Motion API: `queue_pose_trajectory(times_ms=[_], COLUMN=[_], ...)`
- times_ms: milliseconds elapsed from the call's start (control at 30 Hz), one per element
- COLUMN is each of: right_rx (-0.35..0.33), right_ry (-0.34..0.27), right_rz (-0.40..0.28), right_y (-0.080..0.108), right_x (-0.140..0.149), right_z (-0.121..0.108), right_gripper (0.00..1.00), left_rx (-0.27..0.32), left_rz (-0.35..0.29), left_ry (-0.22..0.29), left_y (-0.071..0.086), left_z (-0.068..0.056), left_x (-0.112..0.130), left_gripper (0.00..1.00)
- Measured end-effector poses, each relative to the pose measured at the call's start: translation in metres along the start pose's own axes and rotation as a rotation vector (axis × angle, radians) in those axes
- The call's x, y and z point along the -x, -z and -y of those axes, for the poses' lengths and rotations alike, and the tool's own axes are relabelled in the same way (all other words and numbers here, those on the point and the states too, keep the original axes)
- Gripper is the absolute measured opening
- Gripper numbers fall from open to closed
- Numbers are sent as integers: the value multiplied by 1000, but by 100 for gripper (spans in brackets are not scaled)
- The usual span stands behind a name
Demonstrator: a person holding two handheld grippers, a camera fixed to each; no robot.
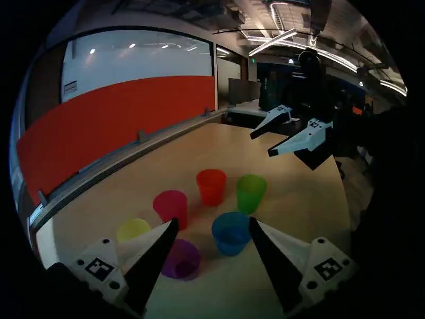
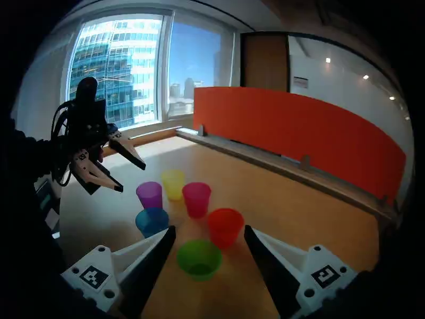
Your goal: Pour water
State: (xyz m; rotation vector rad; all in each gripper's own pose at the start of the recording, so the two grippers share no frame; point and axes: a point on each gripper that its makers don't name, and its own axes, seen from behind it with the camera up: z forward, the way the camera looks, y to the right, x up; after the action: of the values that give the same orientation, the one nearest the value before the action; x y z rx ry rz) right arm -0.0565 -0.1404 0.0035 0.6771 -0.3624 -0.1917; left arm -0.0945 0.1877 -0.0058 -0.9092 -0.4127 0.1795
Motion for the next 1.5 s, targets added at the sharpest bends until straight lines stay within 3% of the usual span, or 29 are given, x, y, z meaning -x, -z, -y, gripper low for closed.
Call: queue_pose_trajectory(times_ms=[400, 1000, 1500], right_rx=[-9, -41, -46], right_ry=[1, -8, -7], right_rz=[43, 84, 101], right_y=[-15, -23, -28], right_x=[22, 47, 57], right_z=[-3, 12, 12], right_gripper=[100, 100, 100], left_rx=[53, 95, 97], left_rz=[67, 150, 191], left_ry=[-12, -47, -70], left_y=[-19, -42, -64], left_z=[-14, -34, -38], left_x=[23, 49, 61], left_gripper=[98, 98, 98])
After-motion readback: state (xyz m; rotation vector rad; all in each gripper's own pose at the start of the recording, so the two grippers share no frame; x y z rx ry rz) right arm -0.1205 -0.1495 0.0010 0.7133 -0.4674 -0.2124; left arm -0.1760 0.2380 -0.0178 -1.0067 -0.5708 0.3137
